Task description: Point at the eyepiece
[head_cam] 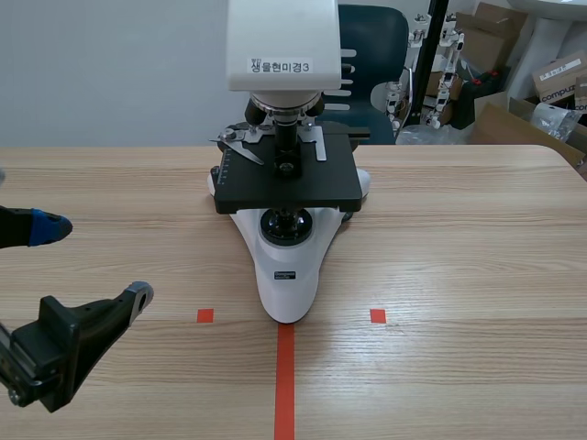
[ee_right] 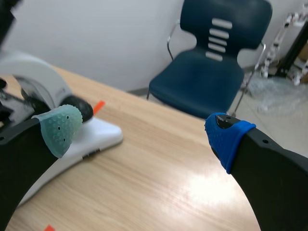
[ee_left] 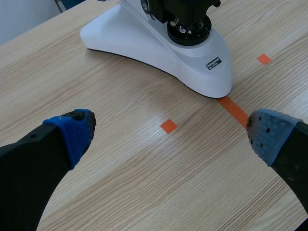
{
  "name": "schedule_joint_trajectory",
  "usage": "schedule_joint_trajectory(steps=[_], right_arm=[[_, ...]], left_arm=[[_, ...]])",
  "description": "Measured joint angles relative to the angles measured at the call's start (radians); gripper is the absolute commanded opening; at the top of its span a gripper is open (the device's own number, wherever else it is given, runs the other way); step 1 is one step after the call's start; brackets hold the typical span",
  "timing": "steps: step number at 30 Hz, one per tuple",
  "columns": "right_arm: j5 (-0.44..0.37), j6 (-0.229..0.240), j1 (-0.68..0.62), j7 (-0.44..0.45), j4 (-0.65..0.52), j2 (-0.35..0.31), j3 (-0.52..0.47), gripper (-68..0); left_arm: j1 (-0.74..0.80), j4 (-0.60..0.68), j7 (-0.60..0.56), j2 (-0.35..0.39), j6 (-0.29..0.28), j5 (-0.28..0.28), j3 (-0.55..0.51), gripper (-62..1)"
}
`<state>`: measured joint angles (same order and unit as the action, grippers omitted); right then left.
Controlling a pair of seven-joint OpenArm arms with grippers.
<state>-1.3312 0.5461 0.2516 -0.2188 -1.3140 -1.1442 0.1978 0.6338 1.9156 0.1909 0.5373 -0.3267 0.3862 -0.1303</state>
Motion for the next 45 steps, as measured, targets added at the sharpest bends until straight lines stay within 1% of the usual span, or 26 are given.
schedule_joint_trajectory(steps=[3, 6, 8, 10, 12, 14, 15, 18, 21, 23, 26, 28, 29, 31, 34, 37, 40, 41, 45], right_arm=[[0.112, 0.0, -0.145, 0.041, 0.0, 0.066, -0.093, -11.0], [0.204, 0.0, -0.265, 0.071, 0.0, 0.174, -0.189, -11.0], [0.262, -0.003, -0.33, 0.122, 0.0, 0.256, -0.242, -11.0], [0.337, -0.003, -0.384, 0.201, 0.0, 0.341, -0.288, -11.0], [0.408, -0.002, -0.425, 0.303, 0.0, 0.421, -0.327, -11.0], [0.512, 0.001, -0.454, 0.387, 0.0, 0.484, -0.357, -11.0], [0.571, 0.001, -0.467, 0.422, -0.001, 0.506, -0.366, -11.0], [0.714, 0.001, -0.51, 0.459, -0.042, 0.55, -0.375, -11.0], [0.872, -0.002, -0.557, 0.491, -0.126, 0.602, -0.381, -11.0], [0.941, -0.001, -0.6, 0.536, -0.193, 0.642, -0.381, -11.0], [1.012, -0.008, -0.68, 0.621, -0.29, 0.7, -0.381, -11.0], [1.013, -0.03, -0.731, 0.681, -0.336, 0.735, -0.381, -10.8], [1.014, -0.036, -0.752, 0.687, -0.359, 0.748, -0.381, -8.6], [1.059, -0.032, -0.786, 0.681, -0.402, 0.766, -0.381, -0.2], [1.094, -0.032, -0.831, 0.685, -0.467, 0.806, -0.381, 0.4], [1.18, -0.031, -0.876, 0.689, -0.524, 0.869, -0.381, 0.4], [1.242, -0.032, -0.93, 0.689, -0.569, 0.93, -0.381, 0.4], [1.25, -0.035, -0.947, 0.69, -0.581, 0.942, -0.378, 0.4], [1.249, -0.113, -0.983, 0.688, -0.596, 0.935, -0.33, 0.4]], left_arm=[[0.0, 0.0, 0.0, 0.0, 0.0, 0.0, 0.0, 1.4], [0.0, 0.0, 0.0, 0.0, 0.0, 0.0, 0.0, 1.4], [0.0, 0.0, 0.0, 0.0, 0.0, 0.0, 0.0, 1.4], [0.0, 0.0, 0.0, 0.0, 0.0, 0.0, 0.0, 1.4], [0.0, 0.0, 0.0, 0.0, 0.0, 0.0, 0.0, 1.4], [0.0, 0.0, 0.0, 0.0, 0.0, 0.0, 0.0, 1.4], [0.0, 0.0, 0.0, 0.0, 0.0, 0.0, 0.0, 1.4], [0.0, 0.0, 0.001, 0.0, 0.0, 0.0, 0.0, 1.4], [0.0, 0.0, 0.001, 0.0, 0.0, 0.0, 0.0, 1.4], [0.0, 0.0, 0.003, 0.0, 0.0, 0.0, 0.0, 1.4], [0.0, 0.0, 0.003, 0.0, 0.0, 0.0, 0.0, 1.4], [0.0, 0.0, 0.003, 0.0, 0.0, 0.0, 0.0, 1.4], [0.0, 0.0, 0.003, 0.0, 0.0, 0.0, 0.0, 1.4], [0.0, 0.0, 0.003, 0.0, 0.0, 0.0, 0.0, 1.4], [0.0, 0.0, 0.003, 0.0, 0.0, 0.0, 0.0, 1.4], [0.0, 0.0, 0.003, 0.0, 0.0, 0.0, 0.0, 1.4], [0.0, 0.0, 0.003, 0.0, 0.0, 0.0, 0.0, 1.4], [0.0, 0.0, 0.003, 0.0, 0.0, 0.0, 0.0, 1.4], [0.0, 0.0, 0.003, 0.0, 0.0, 0.0, 0.0, 1.4]])
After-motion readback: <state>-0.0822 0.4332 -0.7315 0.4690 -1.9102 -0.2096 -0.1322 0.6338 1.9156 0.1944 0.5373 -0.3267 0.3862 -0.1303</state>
